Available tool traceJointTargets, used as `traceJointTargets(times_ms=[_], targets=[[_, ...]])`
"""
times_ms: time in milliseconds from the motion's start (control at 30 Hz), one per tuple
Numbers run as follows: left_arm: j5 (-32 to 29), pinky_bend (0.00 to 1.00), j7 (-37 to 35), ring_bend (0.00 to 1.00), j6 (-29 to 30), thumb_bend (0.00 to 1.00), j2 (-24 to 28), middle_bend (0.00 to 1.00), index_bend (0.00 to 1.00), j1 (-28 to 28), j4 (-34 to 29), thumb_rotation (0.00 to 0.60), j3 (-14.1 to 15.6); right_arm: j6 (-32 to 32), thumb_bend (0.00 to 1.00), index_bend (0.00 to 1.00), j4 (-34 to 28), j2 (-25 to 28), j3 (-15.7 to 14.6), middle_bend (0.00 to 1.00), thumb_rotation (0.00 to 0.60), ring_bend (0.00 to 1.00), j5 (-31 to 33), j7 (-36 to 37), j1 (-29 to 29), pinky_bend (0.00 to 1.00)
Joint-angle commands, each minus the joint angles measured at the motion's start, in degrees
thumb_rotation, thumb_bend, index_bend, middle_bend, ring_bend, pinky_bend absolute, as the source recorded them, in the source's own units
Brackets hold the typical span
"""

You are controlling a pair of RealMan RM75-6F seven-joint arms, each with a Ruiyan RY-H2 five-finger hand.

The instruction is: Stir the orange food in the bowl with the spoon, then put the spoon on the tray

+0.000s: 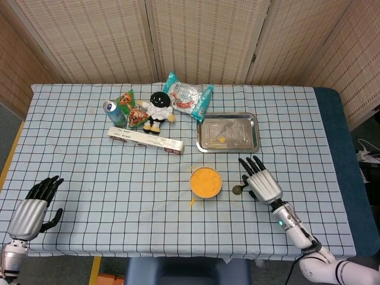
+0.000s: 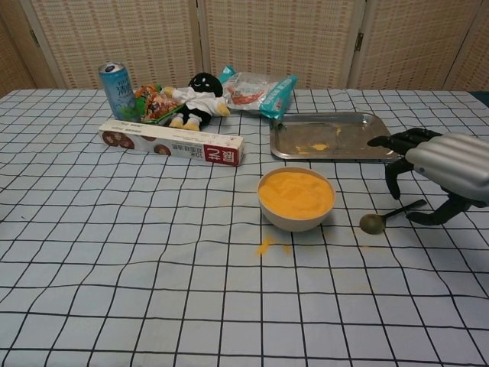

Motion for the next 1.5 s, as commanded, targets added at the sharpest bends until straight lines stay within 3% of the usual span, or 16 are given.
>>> traceJointTargets(times_ms=[33, 400, 1133, 1500], targets=[[-0.11, 0.11, -0.16, 0.00, -0.13, 0.46, 0.02, 0.00, 0.00, -0.05, 0.05, 0.600, -0.04, -1.33, 0.19, 0.51, 2.77, -1.99, -0.05, 0.00, 0.600, 0.00, 0.23, 1.61, 1.37, 0.00], [-0.58, 0.11, -0.02, 0.00, -0.67, 0.46, -0.04, 0.00, 0.00, -0.23, 0.15, 0.600, -0.13, -2.49, 0.20, 0.52, 7.03, -4.25, -0.86, 0.00, 0.600, 0.00, 0.77, 3.56, 2.44, 0.00], [-0.44, 0.11, -0.19, 0.00, -0.92, 0.45, -0.02, 0.00, 0.00, -0.44, 0.42, 0.600, -0.04, -3.85, 0.31, 0.53, 10.36, -6.00, -1.87, 0.00, 0.600, 0.00, 2.14, 5.12, 3.86, 0.00], [-0.04, 0.11, -0.44, 0.00, -0.92, 0.46, 0.02, 0.00, 0.00, -0.52, 0.60, 0.600, 0.12, -2.92, 0.32, 0.59, 11.26, -6.73, -2.02, 0.00, 0.600, 0.00, 2.57, 5.33, 3.67, 0.00]])
